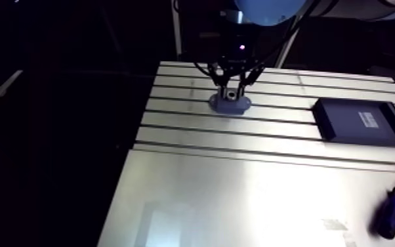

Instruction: Pick up the bearing and press it into the housing until flush.

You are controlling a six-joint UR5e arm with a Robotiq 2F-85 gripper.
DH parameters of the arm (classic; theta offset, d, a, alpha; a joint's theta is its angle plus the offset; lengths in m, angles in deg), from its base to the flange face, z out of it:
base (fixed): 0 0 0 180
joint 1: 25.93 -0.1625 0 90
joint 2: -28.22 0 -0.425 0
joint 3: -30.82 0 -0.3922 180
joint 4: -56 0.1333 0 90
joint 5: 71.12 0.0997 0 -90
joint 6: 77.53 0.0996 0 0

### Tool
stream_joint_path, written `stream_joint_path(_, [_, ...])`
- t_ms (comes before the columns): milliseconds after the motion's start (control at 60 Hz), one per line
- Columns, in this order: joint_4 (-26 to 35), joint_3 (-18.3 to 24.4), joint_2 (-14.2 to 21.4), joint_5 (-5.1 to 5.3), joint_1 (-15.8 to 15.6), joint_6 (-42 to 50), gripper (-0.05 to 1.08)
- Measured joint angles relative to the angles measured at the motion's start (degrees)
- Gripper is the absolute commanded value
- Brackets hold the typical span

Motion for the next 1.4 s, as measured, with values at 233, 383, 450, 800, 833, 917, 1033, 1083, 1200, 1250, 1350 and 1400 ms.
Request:
stream_joint_path(233, [0.0,0.1,0.1,0.01,0.2,-0.1,0.68])
stream_joint_path(383, [0.0,0.0,0.1,-0.01,0.2,-0.1,0.68])
stream_joint_path(450, [0.0,0.0,0.1,0.0,0.3,-0.1,0.68])
stream_joint_path(800, [0.0,0.0,0.1,0.1,0.2,-0.3,0.68])
stream_joint_path(833, [0.0,0.0,0.1,0.11,0.2,-0.3,0.68])
stream_joint_path(917, [0.0,0.0,0.1,0.13,0.1,-0.4,0.68])
stream_joint_path(1033, [0.0,0.0,0.1,0.14,0.0,-0.4,0.68])
stream_joint_path(1083, [0.0,0.0,0.1,0.14,0.0,-0.4,0.68])
stream_joint_path(1200, [0.0,0.0,0.1,0.14,0.0,-0.4,0.68])
stream_joint_path(1250, [0.0,0.0,0.1,0.14,0.0,-0.4,0.68])
stream_joint_path(1350, [0.0,0.0,0.1,0.11,-0.1,-0.4,0.68])
stream_joint_path(1400, [0.0,0.0,0.1,0.1,-0.1,-0.4,0.68])
